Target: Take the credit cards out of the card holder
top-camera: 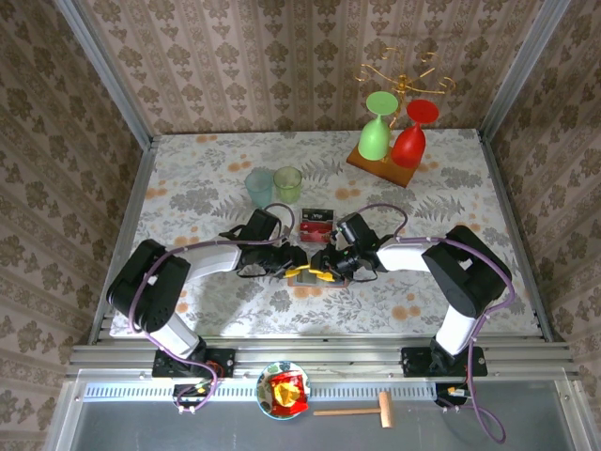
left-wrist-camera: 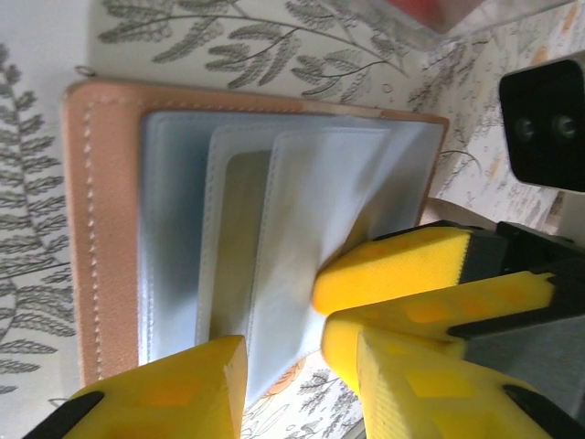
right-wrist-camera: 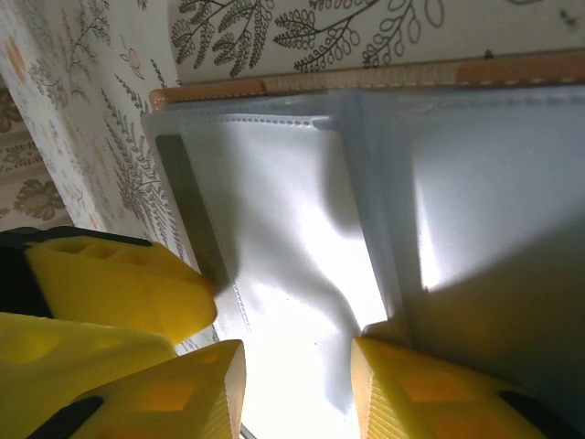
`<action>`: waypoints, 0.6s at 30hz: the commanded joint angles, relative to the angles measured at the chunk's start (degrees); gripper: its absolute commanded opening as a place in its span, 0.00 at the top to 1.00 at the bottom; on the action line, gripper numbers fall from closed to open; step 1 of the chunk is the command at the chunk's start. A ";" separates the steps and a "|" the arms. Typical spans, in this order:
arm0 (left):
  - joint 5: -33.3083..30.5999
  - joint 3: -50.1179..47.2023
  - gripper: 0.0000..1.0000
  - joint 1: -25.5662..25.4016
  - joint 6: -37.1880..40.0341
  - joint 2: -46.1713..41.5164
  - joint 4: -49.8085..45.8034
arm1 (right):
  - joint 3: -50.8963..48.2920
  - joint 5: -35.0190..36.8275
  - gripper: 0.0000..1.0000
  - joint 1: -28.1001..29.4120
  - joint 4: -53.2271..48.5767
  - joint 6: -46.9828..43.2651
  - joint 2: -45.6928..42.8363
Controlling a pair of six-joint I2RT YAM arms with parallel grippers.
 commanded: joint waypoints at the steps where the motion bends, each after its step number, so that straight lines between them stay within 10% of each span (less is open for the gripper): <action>1: -1.36 1.71 0.62 -0.48 0.93 0.95 -2.68 | -1.76 -0.96 0.64 -0.31 1.90 1.74 0.34; 18: -0.81 2.67 0.70 -1.63 -0.69 3.53 -0.80 | -4.46 -2.74 0.66 -0.64 7.95 4.17 1.25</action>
